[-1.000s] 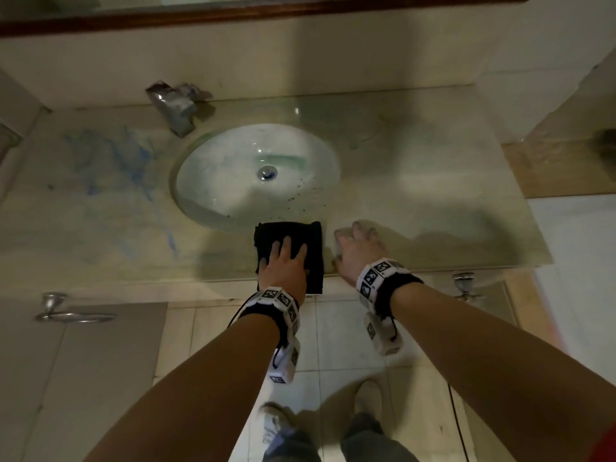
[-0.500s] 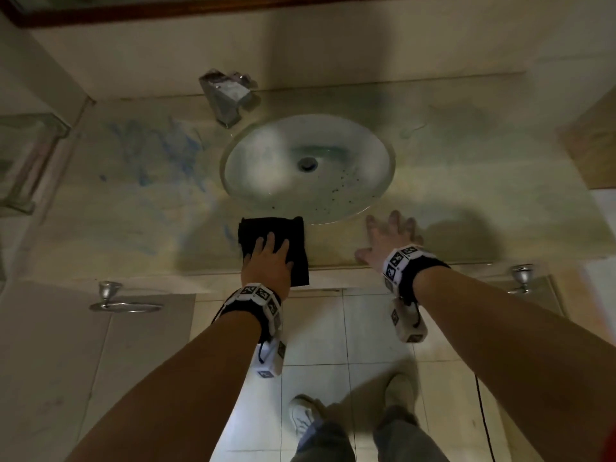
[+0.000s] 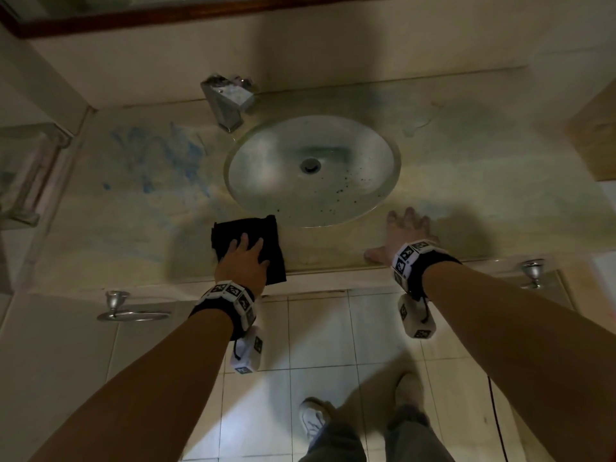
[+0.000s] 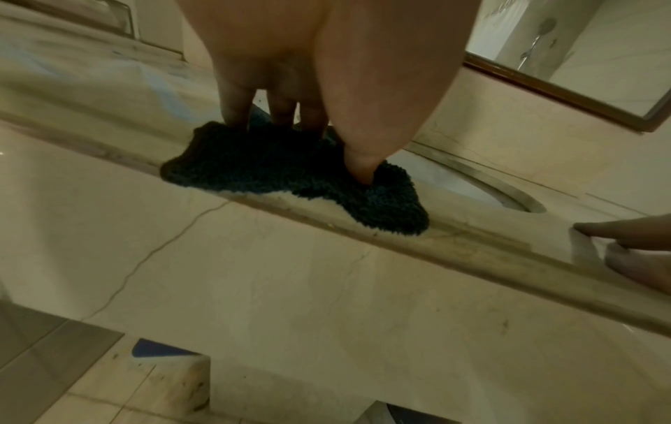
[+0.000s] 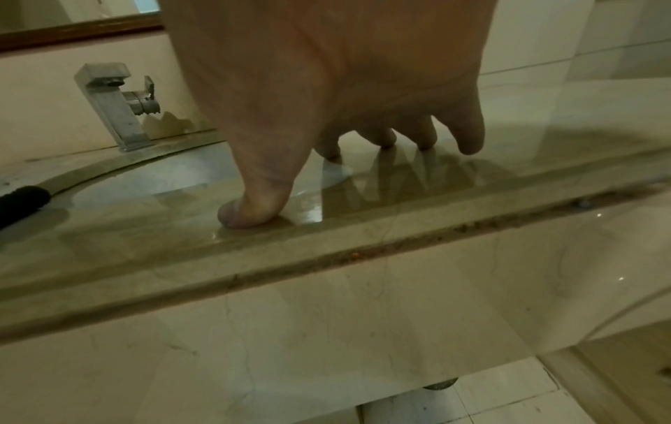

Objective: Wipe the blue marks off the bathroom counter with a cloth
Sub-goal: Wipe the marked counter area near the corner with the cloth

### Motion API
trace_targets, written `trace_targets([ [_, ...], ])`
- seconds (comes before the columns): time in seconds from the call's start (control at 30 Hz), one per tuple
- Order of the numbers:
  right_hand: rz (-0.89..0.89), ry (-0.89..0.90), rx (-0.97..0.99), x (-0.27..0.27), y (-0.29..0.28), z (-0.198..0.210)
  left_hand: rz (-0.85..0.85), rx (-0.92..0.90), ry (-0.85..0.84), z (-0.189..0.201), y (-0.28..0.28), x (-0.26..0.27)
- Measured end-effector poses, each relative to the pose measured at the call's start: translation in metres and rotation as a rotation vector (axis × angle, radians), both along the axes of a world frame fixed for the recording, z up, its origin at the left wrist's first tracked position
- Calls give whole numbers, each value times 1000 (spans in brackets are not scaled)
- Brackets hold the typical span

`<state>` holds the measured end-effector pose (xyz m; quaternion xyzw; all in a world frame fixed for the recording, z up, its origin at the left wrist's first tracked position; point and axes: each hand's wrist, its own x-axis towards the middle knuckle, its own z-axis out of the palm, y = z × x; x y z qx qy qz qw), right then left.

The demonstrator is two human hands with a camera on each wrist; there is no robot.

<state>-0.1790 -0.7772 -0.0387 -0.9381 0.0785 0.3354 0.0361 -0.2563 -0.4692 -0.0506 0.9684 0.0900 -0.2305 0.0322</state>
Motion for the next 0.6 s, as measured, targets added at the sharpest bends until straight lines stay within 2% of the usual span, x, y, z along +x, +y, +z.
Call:
trace_targets([
  [0.27,-45,35,8,0,-2,-1,18,53,-38,-8,-9,-3],
  [0.6,-22,47,26,-2,-3,3,52,8,-19,-10,-11,15],
])
